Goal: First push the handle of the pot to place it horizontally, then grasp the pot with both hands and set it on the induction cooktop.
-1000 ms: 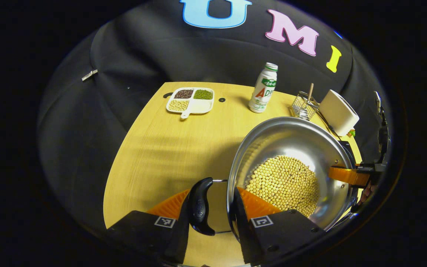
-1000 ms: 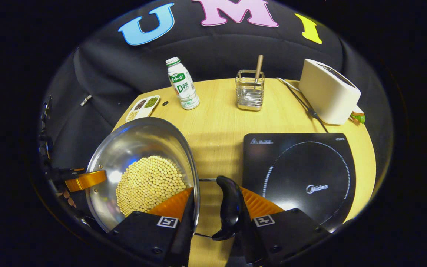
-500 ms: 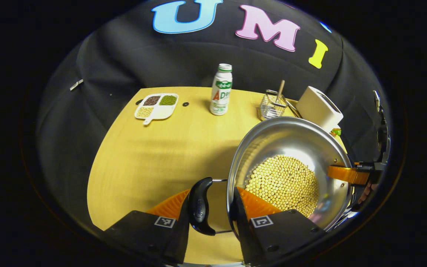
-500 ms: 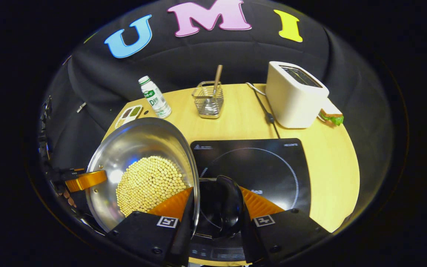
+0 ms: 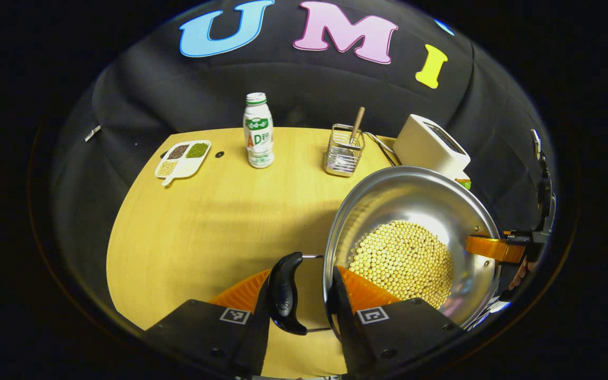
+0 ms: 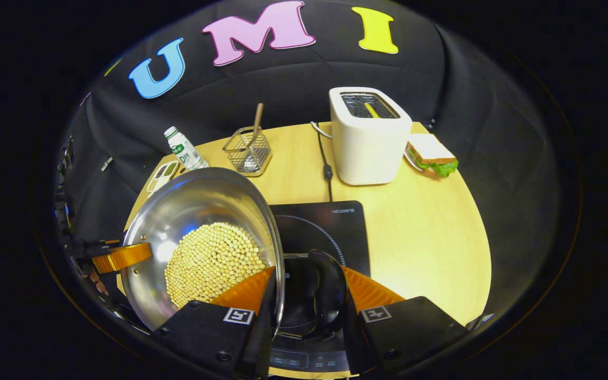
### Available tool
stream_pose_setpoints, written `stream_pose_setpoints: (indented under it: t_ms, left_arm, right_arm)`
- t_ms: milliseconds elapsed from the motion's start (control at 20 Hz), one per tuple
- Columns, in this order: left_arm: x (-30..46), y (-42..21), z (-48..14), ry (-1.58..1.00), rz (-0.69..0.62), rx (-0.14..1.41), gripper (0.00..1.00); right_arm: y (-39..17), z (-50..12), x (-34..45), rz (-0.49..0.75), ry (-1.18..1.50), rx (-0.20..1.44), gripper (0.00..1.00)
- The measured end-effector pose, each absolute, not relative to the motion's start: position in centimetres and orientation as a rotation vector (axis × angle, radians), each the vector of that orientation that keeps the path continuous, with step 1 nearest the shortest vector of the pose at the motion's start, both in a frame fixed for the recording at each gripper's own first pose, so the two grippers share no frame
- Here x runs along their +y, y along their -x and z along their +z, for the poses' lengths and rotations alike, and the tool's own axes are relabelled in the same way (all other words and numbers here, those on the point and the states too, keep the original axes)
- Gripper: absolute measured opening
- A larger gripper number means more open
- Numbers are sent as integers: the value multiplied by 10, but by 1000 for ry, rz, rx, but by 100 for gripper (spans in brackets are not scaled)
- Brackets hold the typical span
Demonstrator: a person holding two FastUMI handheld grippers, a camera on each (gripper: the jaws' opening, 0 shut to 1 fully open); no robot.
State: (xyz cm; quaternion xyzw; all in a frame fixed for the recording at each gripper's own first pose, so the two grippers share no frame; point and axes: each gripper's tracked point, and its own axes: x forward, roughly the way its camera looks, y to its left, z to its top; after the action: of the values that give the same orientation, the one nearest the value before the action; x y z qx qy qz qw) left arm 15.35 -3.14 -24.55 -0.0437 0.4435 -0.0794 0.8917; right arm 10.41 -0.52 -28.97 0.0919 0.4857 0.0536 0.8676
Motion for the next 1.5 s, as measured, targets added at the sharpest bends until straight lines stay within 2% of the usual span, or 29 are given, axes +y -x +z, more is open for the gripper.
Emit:
stream_pose_setpoints:
  t_ms: [450, 1400, 1450, 1500]
  left_arm:
    - [-85, -170, -268, 78, -186, 921, 58]
    - [-90, -185, -280, 73, -176, 903, 61]
    - [-90, -185, -280, 69, -177, 909, 61]
    - [-90, -184, -280, 70, -177, 913, 63]
  right_arm:
    - [-114, -318, -56, 91, -204, 1034, 58]
    - [-124, -338, -59, 82, -254, 1050, 59]
    - [-123, -338, -59, 82, -255, 1050, 55]
    - [-123, -338, -59, 81, -249, 1051, 60]
